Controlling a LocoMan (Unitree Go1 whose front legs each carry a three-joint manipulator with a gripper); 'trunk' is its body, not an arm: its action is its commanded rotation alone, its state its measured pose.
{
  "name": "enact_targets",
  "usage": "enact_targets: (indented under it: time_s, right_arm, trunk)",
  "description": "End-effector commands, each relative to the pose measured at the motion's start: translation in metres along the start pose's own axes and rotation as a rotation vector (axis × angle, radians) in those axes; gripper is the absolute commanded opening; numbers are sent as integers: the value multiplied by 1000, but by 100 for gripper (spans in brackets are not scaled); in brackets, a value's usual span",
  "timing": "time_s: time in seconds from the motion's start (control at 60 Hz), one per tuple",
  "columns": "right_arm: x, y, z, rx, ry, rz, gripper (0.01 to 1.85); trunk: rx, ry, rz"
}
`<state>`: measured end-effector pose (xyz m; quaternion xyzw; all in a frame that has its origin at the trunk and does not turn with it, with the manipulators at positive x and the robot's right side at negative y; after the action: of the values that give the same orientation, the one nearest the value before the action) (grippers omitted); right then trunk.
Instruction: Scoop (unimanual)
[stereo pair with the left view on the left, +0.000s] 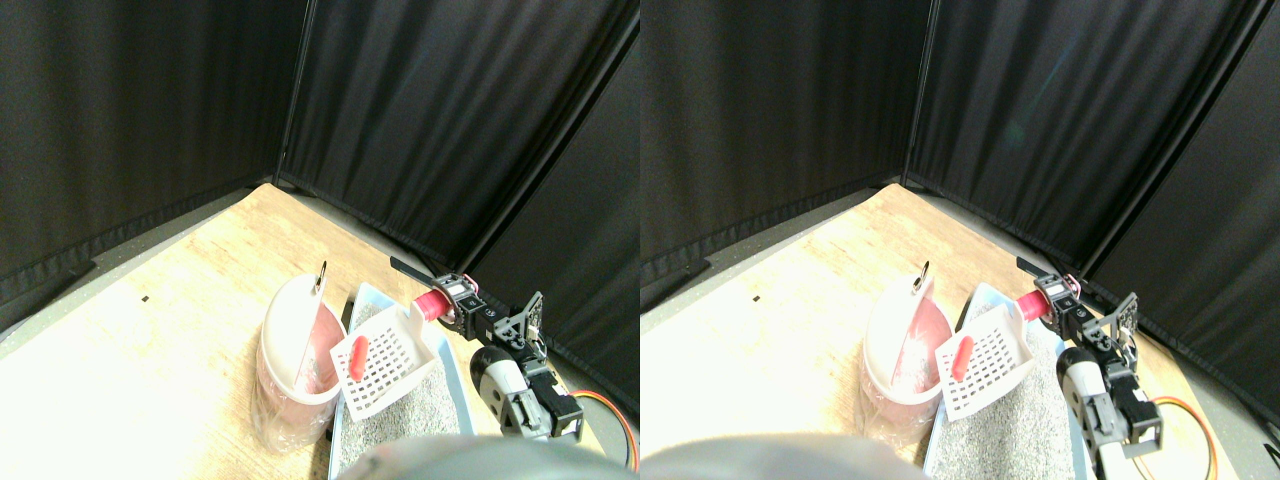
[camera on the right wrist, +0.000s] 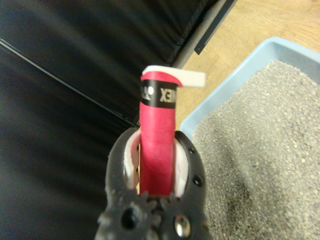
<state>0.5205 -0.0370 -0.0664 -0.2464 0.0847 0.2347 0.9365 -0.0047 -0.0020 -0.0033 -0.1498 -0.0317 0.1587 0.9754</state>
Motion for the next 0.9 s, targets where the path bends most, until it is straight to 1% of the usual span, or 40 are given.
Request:
enact_targets:
  time_s: [0.017,0.05,0.067,0.117,0.133,0.15,0.183,0.217,0.25,0.267,0.283,0.3,0.367,0.383,0.417,0.433,0.467,0.483,0.5,0.517,0.533,0.55,0.567,0.583,0.617,0.633,0.817,0.9]
  right_arm:
    - [0,-2,16,3,-92,-23,22]
    - [0,-3,17,7,-94,-25,8]
    - [0,-3,18,8,-94,-25,5]
    - [0,-4,19,17,-84,-29,7]
    - [0,-4,19,19,-83,-31,11]
    - [0,-4,20,21,-82,-33,20]
    - [-1,-5,21,30,-73,-44,15]
    - [-1,-6,21,33,-82,-41,19]
    - [0,-6,21,31,-85,-39,8]
    - [0,-6,21,31,-85,-39,8]
    - [0,-7,21,29,-88,-39,12]
    - [-1,-8,21,25,-93,-43,20]
    - [-1,-8,21,20,-96,-49,24]
    - [0,-9,21,2,-120,-52,33]
    - [-1,-10,21,-8,-124,-53,33]
    - [-1,-10,21,-16,-127,-54,27]
    - [-1,-10,21,-18,-129,-55,25]
    - [-1,-10,22,-27,-137,-50,13]
    - [-1,-10,22,-39,-145,-45,5]
    - [-2,-10,23,-51,-147,-46,13]
    - [-2,-10,25,-53,-147,-52,7]
    - [-3,-10,25,-52,-146,-55,5]
    - [-3,-10,25,-52,-146,-55,5]
    - [-3,-10,27,-61,-168,-52,5]
    - [-3,-10,28,-76,-181,-49,5]
    - [-3,-11,29,-84,-188,-48,5]
    - [-2,-11,32,-95,-183,-62,5]
    - [-1,-12,33,-94,-199,-68,5]
  trunk:
    - [-13,19,13]
    - [-13,19,13]
    - [-13,22,12]
    - [-13,22,12]
    - [-13,22,12]
    - [-13,22,12]
    - [-13,22,10]
    - [-13,22,10]
    - [-15,22,11]
    - [-15,22,11]
    - [-15,22,11]
    - [-15,22,11]
    - [-15,20,12]
    - [-15,20,12]
    - [-15,20,12]
    - [-15,20,12]
    - [-15,20,12]
    - [-16,20,10]
    - [-16,20,10]
    - [-16,20,10]
    - [-16,20,10]
    - [-16,20,10]
    - [-16,20,10]
    - [-16,20,10]
    - [-16,20,10]
    - [-19,23,12]
    - [-21,18,14]
    - [-22,18,15]
